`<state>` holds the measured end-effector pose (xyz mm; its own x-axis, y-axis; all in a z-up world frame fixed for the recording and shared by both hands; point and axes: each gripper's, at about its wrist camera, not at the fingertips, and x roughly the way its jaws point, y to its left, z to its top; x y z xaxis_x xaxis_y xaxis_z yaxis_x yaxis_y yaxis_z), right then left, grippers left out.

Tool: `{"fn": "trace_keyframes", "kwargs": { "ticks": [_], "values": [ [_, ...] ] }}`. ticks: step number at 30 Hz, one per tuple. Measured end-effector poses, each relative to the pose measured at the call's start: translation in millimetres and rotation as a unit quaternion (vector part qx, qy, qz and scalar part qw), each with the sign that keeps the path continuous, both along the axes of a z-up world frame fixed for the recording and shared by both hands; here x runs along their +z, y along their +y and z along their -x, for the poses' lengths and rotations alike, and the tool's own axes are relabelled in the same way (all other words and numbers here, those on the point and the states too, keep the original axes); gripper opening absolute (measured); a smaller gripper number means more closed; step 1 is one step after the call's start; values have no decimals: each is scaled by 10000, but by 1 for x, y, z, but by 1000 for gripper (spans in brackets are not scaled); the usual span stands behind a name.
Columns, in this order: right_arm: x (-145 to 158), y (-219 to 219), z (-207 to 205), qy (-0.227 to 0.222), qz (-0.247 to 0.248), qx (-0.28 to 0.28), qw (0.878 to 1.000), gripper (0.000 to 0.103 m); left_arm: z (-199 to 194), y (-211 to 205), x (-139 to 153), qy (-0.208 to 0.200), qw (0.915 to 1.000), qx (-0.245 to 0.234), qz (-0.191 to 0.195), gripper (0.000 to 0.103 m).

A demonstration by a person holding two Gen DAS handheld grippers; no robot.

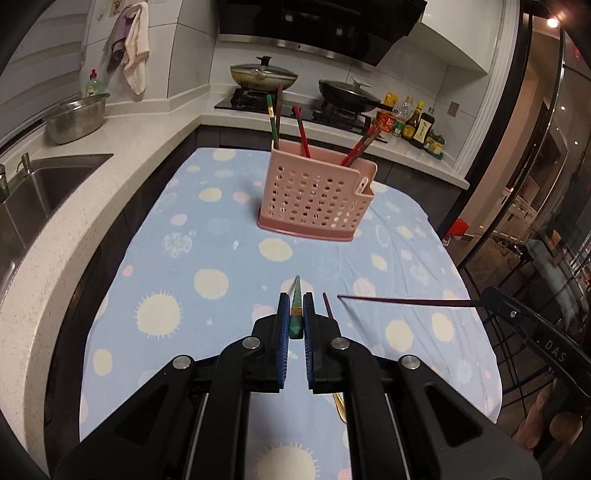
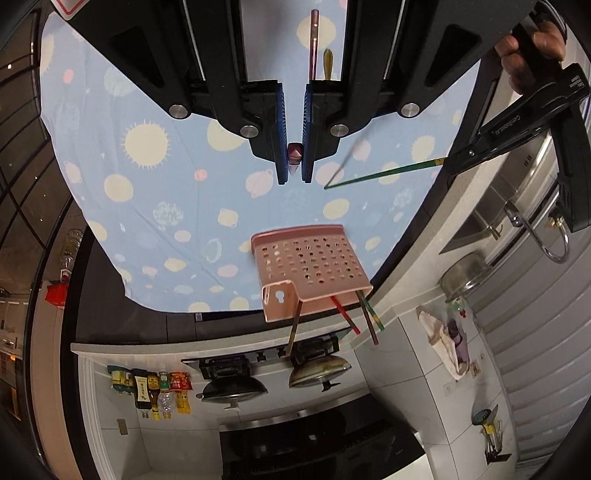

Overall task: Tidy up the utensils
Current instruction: 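Lift both chopsticks and carry them above the pink holder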

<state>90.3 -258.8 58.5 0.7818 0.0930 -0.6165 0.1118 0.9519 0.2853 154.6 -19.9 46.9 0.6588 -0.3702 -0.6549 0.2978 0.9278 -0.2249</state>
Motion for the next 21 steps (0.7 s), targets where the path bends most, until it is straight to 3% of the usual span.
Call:
{"fn": "trace_keyframes", "kwargs": {
  "ticks": [21],
  "values": [
    [70,-31,-74,-904,-240,-93,9956,7,-75,-9,90,-1012,9939,92,423,7]
  ]
}}
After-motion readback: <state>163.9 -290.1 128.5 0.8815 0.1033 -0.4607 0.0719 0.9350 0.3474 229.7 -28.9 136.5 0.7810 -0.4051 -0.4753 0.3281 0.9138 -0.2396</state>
